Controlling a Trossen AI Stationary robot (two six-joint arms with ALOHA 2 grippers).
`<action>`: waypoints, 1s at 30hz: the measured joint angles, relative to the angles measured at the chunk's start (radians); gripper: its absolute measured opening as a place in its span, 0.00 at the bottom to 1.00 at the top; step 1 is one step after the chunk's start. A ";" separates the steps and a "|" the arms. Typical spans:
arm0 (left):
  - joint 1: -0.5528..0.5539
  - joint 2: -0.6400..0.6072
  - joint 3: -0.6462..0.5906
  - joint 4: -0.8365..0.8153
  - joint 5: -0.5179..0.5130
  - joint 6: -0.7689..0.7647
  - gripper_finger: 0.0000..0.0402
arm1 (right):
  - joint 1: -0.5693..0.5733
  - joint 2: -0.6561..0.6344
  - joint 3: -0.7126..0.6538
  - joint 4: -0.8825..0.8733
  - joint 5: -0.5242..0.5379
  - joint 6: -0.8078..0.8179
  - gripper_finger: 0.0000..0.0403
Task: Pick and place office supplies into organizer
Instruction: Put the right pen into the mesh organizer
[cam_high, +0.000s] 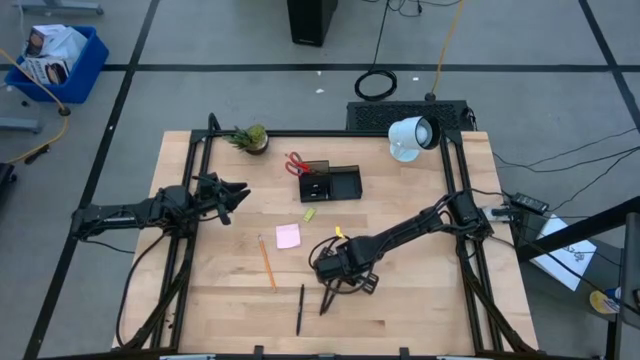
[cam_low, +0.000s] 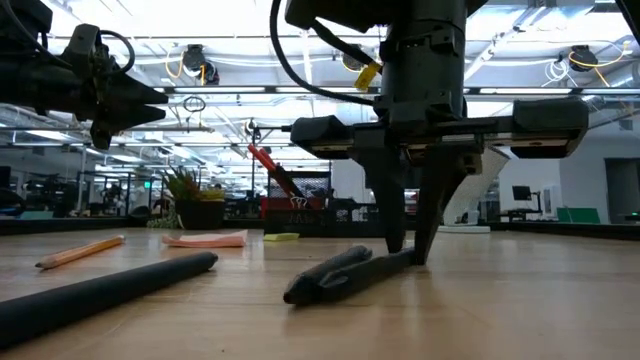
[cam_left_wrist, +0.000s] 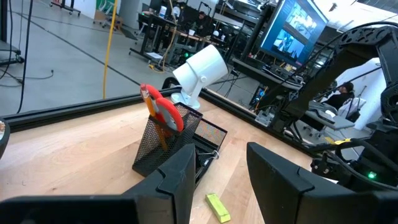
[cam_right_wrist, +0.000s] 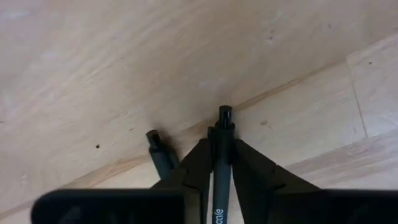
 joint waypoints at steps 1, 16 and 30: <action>0.000 0.000 0.000 0.000 0.000 0.000 0.37 | 0.002 0.000 0.000 0.003 0.016 0.001 0.11; 0.000 0.000 0.000 0.000 0.000 0.000 0.37 | 0.019 -0.003 0.000 -0.020 0.145 -0.052 0.12; 0.000 0.000 0.000 0.000 0.000 0.000 0.37 | 0.009 -0.033 -0.003 -0.063 0.193 -0.085 0.12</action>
